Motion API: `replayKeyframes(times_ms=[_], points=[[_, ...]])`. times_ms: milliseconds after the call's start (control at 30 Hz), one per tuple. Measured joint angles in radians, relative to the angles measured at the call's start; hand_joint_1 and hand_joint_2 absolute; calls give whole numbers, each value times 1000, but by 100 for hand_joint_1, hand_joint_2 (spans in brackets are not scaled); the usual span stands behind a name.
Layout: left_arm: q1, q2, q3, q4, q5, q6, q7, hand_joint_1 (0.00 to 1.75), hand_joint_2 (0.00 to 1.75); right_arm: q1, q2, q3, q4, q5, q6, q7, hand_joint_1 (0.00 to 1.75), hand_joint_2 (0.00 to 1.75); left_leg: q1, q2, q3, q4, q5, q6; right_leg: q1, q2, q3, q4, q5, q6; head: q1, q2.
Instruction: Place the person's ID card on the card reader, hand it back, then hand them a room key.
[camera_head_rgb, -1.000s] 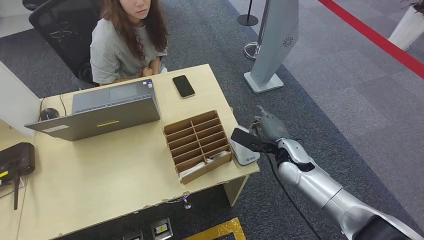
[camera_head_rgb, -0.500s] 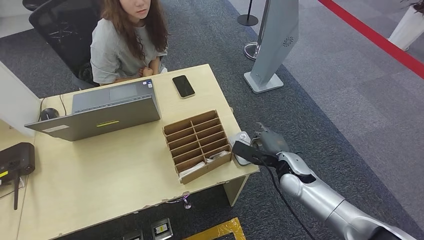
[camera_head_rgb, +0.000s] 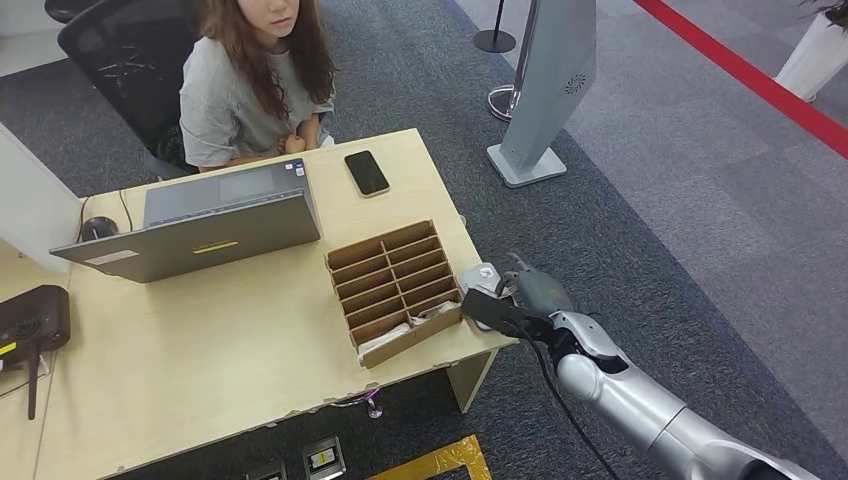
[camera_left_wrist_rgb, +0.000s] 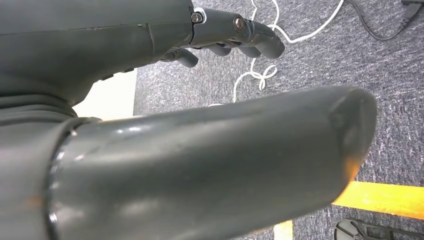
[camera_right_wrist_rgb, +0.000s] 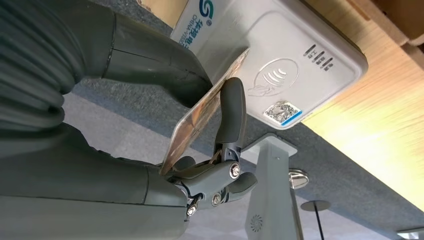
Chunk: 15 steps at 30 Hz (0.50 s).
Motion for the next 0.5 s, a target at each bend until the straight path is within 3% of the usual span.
replayKeyframes(times_ms=[500], points=[[-1, 0, -31, 0, -18, -3, -15, 0, 0, -41, -12, -11, -46, 44, 31, 17, 175, 175, 0, 0, 0, 0, 0, 0, 0, 1, 0, 0, 0, 0, 0, 0]])
